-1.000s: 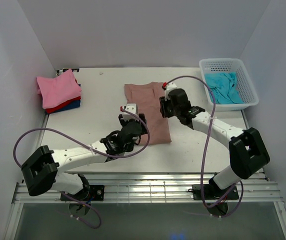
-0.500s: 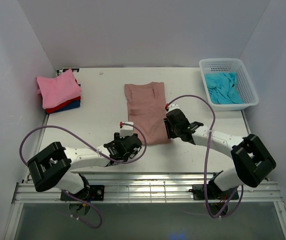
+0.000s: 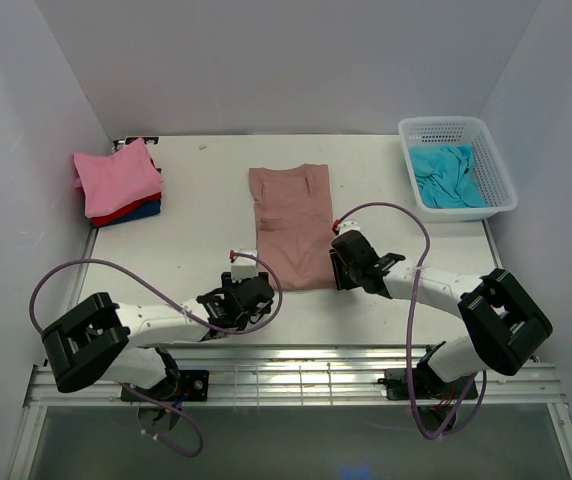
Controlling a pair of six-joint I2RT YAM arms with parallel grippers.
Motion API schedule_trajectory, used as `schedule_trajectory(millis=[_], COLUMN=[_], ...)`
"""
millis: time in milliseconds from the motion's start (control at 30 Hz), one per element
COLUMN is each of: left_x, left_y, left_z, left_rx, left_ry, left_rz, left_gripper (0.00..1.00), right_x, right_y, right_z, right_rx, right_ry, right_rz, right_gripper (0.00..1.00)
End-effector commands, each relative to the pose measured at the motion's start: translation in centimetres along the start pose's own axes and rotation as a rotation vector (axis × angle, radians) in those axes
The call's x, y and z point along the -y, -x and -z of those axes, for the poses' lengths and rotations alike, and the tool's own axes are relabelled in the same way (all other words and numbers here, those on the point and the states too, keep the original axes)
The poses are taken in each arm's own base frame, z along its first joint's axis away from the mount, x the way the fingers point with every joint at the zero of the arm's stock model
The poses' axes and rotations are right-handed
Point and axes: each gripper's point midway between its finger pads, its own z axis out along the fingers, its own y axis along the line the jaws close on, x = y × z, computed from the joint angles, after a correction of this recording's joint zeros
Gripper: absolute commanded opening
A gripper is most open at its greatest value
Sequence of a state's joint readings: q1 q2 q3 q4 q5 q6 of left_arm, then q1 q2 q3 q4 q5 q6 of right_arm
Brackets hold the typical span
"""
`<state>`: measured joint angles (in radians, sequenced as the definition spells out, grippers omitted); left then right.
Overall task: Fold and stack the t-shirts
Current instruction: Grab one side of the 2/3 rectangular tshirt with both arms
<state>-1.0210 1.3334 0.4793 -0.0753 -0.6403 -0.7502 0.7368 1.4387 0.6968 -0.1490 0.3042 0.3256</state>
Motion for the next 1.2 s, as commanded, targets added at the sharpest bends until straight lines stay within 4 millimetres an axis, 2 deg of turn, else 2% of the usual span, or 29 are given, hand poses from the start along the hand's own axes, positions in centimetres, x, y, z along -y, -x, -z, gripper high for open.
schedule_trajectory(millis=[0,100,133,233,367,500,633,1033,1167], left_x=[1.0,1.4,1.7,1.9,1.4,1.6,1.4,2.0,1.3], left_y=[2.5,4.2,4.9,5.5,4.7,3.0,2.4,4.2,4.5], left_z=[1.1,2.0,2.4,2.7,2.0,0.9,0.4,0.0,-0.9], left_rx=[0.068,0.111,0.129,0.149,0.116,0.071,0.072,0.140,0.142], left_ry=[-0.054,-0.084,-0.104,-0.119,-0.064,-0.054,-0.048,-0.065,-0.044], left_rz=[0.077,0.111,0.127,0.133,0.108,0.093,0.089,0.117,0.131], left_gripper=[0.71,0.75,0.81,0.84,0.88,0.88,0.88,0.88,0.88], right_x=[-0.7,-0.7,-0.9,-1.1,-1.5,-1.9,-2.1,-2.4,-2.2], right_y=[1.3,1.9,2.4,3.0,2.9,2.1,1.4,0.5,0.3], right_z=[0.5,1.2,1.6,2.1,1.9,1.4,0.7,-0.2,-0.1], right_rx=[0.054,0.076,0.091,0.105,0.100,0.082,0.064,0.041,0.041], right_ry=[0.021,0.025,0.031,0.041,0.062,0.075,0.086,0.088,0.083], right_rz=[-0.033,-0.036,-0.039,-0.042,-0.043,-0.046,-0.046,-0.047,-0.050], right_gripper=[0.41,0.41,0.41,0.43,0.45,0.51,0.51,0.51,0.50])
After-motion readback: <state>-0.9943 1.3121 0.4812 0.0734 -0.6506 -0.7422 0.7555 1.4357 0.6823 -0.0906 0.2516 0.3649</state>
